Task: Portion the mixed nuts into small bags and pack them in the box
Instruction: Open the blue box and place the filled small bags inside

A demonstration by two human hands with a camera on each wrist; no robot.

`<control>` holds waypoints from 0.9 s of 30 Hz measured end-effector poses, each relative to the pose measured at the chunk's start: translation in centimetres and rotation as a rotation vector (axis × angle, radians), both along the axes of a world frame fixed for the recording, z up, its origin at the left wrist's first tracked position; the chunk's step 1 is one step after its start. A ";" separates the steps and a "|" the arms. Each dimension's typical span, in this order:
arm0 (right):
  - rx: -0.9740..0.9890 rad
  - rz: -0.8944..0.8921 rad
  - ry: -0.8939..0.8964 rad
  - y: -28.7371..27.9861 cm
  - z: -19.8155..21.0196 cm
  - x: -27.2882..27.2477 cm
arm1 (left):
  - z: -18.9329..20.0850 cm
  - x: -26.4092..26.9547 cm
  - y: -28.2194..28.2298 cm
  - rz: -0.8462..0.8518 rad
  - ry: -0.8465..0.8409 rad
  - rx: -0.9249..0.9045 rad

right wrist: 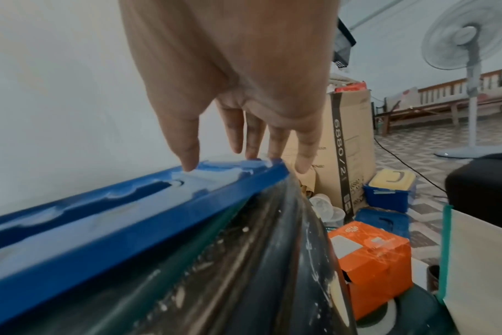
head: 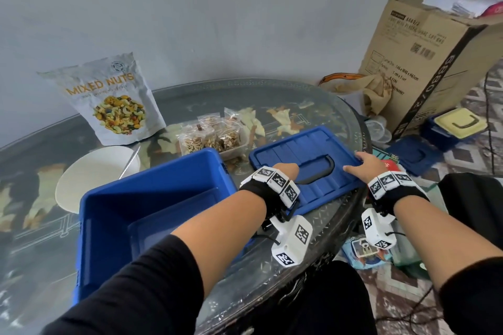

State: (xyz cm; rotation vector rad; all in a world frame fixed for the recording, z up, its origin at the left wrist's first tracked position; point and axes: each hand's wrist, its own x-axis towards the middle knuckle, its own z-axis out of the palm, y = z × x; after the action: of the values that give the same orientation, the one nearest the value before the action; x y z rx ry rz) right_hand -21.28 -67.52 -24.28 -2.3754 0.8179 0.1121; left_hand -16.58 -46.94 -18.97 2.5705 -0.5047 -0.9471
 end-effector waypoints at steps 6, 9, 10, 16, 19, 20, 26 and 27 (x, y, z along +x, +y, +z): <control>-0.046 0.151 -0.134 2.9 4.6 2.1 | 4.2 1.0 0.9 0.143 0.006 -0.222; -0.044 0.288 -0.247 5.6 7.8 4.6 | 7.9 2.5 3.1 0.140 -0.147 -0.387; -0.036 0.332 -0.264 6.6 8.8 5.6 | 9.1 3.2 4.2 0.117 -0.186 -0.413; -0.024 0.637 -0.291 14.6 12.6 10.9 | 11.5 8.3 12.2 -0.040 -0.445 -0.169; -0.050 0.768 -0.228 18.1 12.3 12.8 | 10.1 10.6 15.7 -0.079 -0.517 -0.003; -0.070 0.801 -0.205 19.1 12.0 13.4 | 9.4 11.2 16.7 -0.086 -0.523 0.043; -0.149 0.896 -0.072 23.1 9.5 16.0 | 5.8 13.1 19.5 -0.121 -0.461 0.192; -0.170 0.909 -0.060 23.6 9.2 16.2 | 5.6 13.4 19.6 -0.123 -0.448 0.201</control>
State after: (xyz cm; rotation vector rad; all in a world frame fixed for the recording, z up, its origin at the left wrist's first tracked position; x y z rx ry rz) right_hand -5.04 -43.95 -15.10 -2.7115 -0.3439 0.3417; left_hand -3.13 -27.34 -13.39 2.9762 -0.7256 -0.4680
